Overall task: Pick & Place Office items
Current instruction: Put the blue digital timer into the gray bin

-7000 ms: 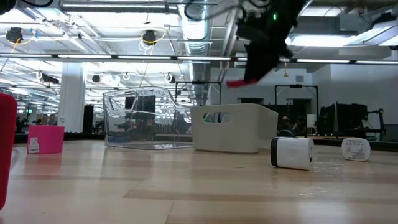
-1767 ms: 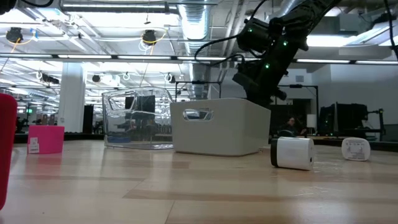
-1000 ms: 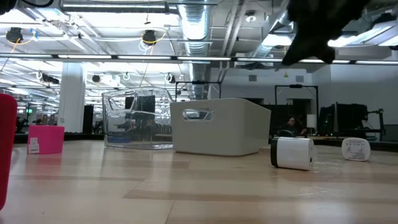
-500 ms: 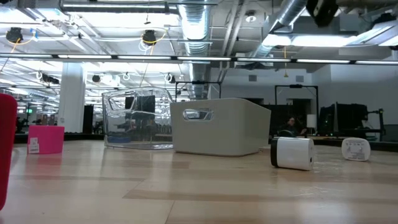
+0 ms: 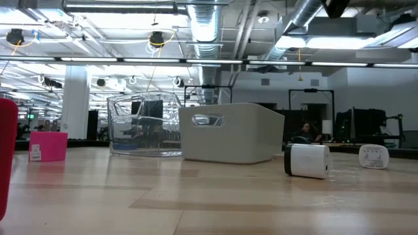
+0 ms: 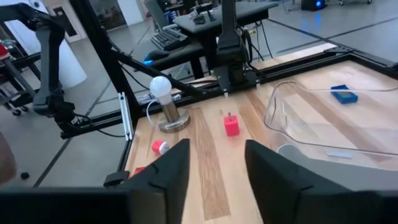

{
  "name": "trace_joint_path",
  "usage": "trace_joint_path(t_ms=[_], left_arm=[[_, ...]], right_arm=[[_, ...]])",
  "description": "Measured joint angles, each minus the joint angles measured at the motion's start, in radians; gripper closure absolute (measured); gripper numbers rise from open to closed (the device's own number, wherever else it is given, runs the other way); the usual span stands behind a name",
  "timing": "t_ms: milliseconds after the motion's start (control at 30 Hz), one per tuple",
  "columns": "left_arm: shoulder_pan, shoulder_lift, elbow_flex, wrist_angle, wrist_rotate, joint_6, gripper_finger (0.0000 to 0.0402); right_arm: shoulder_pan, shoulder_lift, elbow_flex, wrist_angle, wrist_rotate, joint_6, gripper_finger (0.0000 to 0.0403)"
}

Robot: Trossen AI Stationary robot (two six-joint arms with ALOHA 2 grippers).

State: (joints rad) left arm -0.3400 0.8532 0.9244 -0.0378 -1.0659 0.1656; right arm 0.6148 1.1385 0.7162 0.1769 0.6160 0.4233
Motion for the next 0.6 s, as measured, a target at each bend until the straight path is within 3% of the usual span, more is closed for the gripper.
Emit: trace_joint_path(t_ms=[167, 333, 433, 600], left_arm=[[0.142, 0.062, 0.288, -0.251, 0.006, -0.015, 0.0213], [0.313, 0.17, 0.508, -0.477, 0.104, -0.062, 0.0215], [0.455, 0.275, 0.615, -0.675, 0.207, -0.139, 0.0214], [0.741, 0.487, 0.738, -0.917, 0.504, -0.183, 0.0215]], right_arm=[[0.008, 0.0, 0.0, 0.011, 0.011, -0.002, 0.0218], [0.015, 0.0, 0.0, 0.015, 0.032, -0.006, 0.021], [0.027, 0.0, 0.0, 0.015, 0.056, -0.006, 0.0213], [0.049, 0.0, 0.0, 0.02, 0.066, -0.006, 0.0219]])
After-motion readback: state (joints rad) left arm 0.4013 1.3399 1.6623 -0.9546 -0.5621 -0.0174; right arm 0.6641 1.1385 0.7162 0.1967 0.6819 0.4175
